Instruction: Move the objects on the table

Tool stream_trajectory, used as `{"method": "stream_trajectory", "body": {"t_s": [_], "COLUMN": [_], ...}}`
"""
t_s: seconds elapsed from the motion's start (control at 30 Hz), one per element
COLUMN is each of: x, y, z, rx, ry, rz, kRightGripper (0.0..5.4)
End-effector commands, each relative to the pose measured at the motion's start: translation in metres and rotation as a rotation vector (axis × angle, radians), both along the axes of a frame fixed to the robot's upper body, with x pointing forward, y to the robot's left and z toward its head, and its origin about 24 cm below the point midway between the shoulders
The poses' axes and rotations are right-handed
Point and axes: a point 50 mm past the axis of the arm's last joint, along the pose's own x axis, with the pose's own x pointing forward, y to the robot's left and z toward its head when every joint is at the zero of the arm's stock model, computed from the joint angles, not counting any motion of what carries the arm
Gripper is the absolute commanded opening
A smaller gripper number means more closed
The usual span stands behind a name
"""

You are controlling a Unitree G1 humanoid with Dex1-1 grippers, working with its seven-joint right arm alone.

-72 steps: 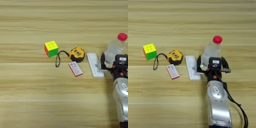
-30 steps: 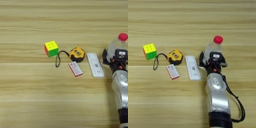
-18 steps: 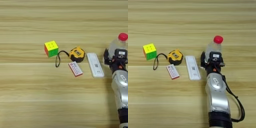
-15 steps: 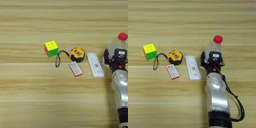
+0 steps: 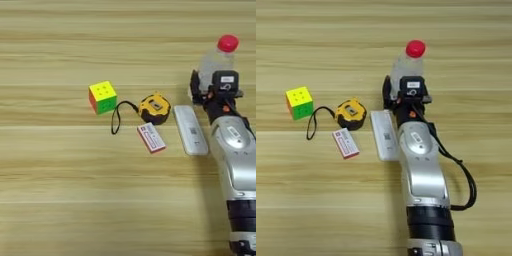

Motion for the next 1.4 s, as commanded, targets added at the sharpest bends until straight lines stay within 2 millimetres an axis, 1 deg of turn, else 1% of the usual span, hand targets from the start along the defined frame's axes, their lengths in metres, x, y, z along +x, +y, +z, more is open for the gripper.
{"method": "stream_trajectory", "body": {"t_s": [0.03, 0.13, 0.33, 0.5, 0.63, 0.8, 1.03, 1.23, 1.4], "x": [0.007, 0.003, -0.01, -0.016, -0.025, -0.034, -0.041, -0.041, -0.041], "y": [0.034, 0.053, 0.101, 0.129, 0.154, 0.175, 0.191, 0.195, 0.197], "z": [0.055, 0.057, 0.057, 0.052, 0.043, 0.029, 0.013, 0.001, -0.005], "rx": [0.013, 0.04, 0.072, 0.094, 0.101, 0.105, 0.111, 0.124, 0.142], "ry": [-0.211, -0.205, -0.184, -0.15, -0.114, -0.063, -0.016, 0.016, 0.031], "rz": [0.13, 0.203, 0.393, 0.495, 0.585, 0.661, 0.716, 0.721, 0.725], "kRightGripper": [3.17, 3.17, 3.17, 3.17, 3.16, 3.16, 3.16, 3.16, 3.16]}}
